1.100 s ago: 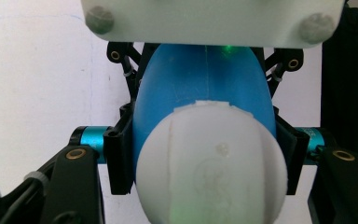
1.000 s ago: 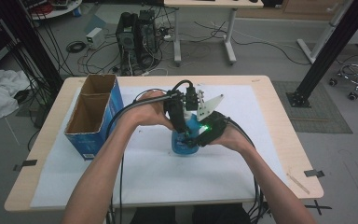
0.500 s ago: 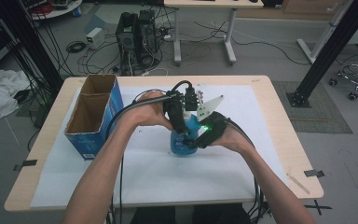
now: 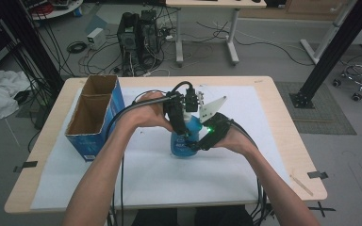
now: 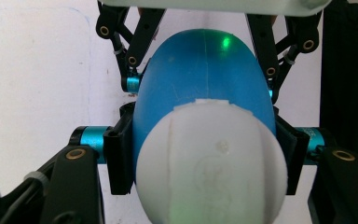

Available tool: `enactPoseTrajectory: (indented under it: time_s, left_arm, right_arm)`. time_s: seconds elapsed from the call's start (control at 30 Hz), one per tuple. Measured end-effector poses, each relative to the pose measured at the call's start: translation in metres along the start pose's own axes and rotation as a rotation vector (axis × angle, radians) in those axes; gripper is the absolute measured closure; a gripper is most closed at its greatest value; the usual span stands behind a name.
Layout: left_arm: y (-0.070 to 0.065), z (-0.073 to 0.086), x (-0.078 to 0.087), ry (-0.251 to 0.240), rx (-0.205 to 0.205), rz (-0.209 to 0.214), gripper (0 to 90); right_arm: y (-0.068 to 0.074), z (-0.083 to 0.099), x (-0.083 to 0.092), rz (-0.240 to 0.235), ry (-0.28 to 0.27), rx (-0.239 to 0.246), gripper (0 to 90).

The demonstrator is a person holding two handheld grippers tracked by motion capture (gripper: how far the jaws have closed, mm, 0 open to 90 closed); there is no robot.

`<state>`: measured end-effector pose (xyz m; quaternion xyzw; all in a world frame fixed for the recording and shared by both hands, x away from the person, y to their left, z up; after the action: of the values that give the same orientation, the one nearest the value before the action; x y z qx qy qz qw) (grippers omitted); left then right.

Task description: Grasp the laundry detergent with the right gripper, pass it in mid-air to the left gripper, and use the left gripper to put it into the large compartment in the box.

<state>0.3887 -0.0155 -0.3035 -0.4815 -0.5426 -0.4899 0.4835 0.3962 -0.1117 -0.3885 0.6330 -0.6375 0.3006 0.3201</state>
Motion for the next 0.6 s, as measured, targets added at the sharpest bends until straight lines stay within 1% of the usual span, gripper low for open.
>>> enactPoseTrajectory:
  time_s: [0.1, 0.13, 0.2, 0.33, 0.37, 0.47, 0.53, 0.6]
  left_arm:
    - [-0.0004, 0.0007, 0.0006, 0.001, -0.005, 0.004, 38.1]
    - [-0.0007, 0.0007, 0.0007, -0.002, -0.001, 0.001, 38.1]
    - [-0.0011, 0.0009, 0.0010, -0.002, 0.006, 0.002, 38.1]
    - [-0.0011, 0.0009, 0.0013, -0.002, 0.006, 0.004, 38.1]
    - [-0.0009, 0.0009, 0.0012, -0.002, 0.006, 0.005, 38.1]
    - [-0.0006, 0.0010, 0.0008, 0.000, 0.001, 0.005, 38.1]
    - [-0.0007, 0.0012, 0.0004, -0.001, 0.002, 0.004, 38.1]
    - [-0.0007, 0.0019, 0.0006, 0.005, 0.005, 0.006, 38.1]
  right_arm:
    - [0.0001, 0.0006, 0.0006, -0.001, 0.001, -0.008, 28.6]
    - [0.0019, 0.0013, 0.0012, -0.018, 0.010, -0.021, 28.3]
    - [0.0018, 0.0011, 0.0018, -0.019, 0.005, -0.018, 28.0]
    - [0.0030, 0.0010, 0.0017, -0.022, 0.011, -0.023, 26.5]
    - [0.0017, 0.0006, 0.0015, -0.009, 0.006, -0.013, 26.0]
    - [0.0009, 0.0006, 0.0010, 0.006, 0.011, -0.007, 24.5]
    - [0.0017, 0.0009, 0.0005, 0.000, 0.019, -0.012, 23.6]
    - [0.0004, 0.0015, -0.0005, 0.016, 0.028, 0.004, 23.3]
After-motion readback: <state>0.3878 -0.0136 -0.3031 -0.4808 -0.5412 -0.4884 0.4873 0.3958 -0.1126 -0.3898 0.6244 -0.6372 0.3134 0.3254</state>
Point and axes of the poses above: each handheld gripper's, and its own axes: x roughly backward along the jaws, z roughly out of its underside, y roughly to its left, the point moved 5 cm from there along -x, roughly forward along the jaws, and after that the axes turned 13 degrees about y, right-handed, at the moved point
